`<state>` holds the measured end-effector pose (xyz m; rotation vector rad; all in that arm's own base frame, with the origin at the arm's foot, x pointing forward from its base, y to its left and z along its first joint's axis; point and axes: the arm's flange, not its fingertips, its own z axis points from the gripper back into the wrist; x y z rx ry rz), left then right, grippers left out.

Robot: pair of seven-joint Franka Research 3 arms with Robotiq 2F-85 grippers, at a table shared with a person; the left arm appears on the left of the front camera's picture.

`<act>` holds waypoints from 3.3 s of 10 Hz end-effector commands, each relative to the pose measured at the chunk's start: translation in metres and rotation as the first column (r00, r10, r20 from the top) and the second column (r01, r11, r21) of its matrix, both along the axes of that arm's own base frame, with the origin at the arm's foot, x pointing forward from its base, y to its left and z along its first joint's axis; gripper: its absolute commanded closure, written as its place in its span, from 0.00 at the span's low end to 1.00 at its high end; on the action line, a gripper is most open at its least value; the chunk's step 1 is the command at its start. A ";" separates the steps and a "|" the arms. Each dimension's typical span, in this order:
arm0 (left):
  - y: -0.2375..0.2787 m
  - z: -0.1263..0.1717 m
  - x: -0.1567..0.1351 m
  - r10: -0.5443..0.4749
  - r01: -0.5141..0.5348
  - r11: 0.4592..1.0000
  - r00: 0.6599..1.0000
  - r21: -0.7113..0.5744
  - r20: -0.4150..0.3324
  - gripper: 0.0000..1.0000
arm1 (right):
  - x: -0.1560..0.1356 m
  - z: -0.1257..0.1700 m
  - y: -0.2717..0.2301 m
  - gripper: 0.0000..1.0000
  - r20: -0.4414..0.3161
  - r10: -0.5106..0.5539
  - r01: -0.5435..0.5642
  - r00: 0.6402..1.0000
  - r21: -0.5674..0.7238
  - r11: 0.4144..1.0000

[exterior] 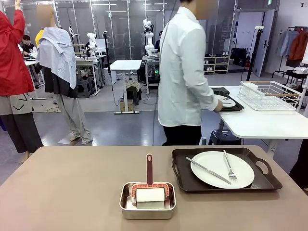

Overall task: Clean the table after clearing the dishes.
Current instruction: When the left (or right) Handle tray is removed, use the left hand (or right hand) to clean the left (or right) side of the table with the Lint Roller.

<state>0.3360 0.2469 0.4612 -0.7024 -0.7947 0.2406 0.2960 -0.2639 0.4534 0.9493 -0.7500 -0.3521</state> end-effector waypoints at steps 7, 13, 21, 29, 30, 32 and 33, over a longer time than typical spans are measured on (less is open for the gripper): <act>-0.097 0.068 0.057 -0.390 0.368 0.902 0.919 0.227 0.060 0.00 | 0.001 -0.001 -0.001 0.00 0.024 -0.003 0.003 1.000 0.001 1.000; -0.349 0.085 0.086 -0.906 0.793 0.311 0.414 0.523 -0.089 0.00 | 0.001 -0.001 -0.001 0.00 0.024 -0.003 0.003 1.000 0.001 1.000; -0.407 0.071 0.071 -0.938 0.840 0.207 0.316 0.502 -0.142 0.00 | 0.001 -0.001 -0.001 0.00 0.024 -0.003 0.003 1.000 0.001 1.000; -0.561 0.098 0.167 -0.879 0.904 -0.182 0.026 0.386 -0.476 0.00 | 0.001 -0.001 -0.001 0.00 0.024 -0.003 0.003 1.000 0.001 1.000; -0.581 0.096 0.178 -0.847 0.909 -0.237 -0.021 0.342 -0.531 0.00 | 0.001 -0.001 -0.001 0.00 0.024 -0.003 0.003 1.000 0.001 1.000; -0.608 0.073 0.194 -0.794 0.929 -0.277 -0.078 0.244 -0.603 0.00 | 0.001 -0.001 -0.001 0.00 0.024 -0.003 0.003 1.000 0.001 1.000; -0.616 0.061 0.199 -0.774 0.927 -0.296 -0.091 0.230 -0.626 0.00 | 0.001 -0.001 -0.001 0.00 0.024 -0.003 0.003 1.000 0.001 1.000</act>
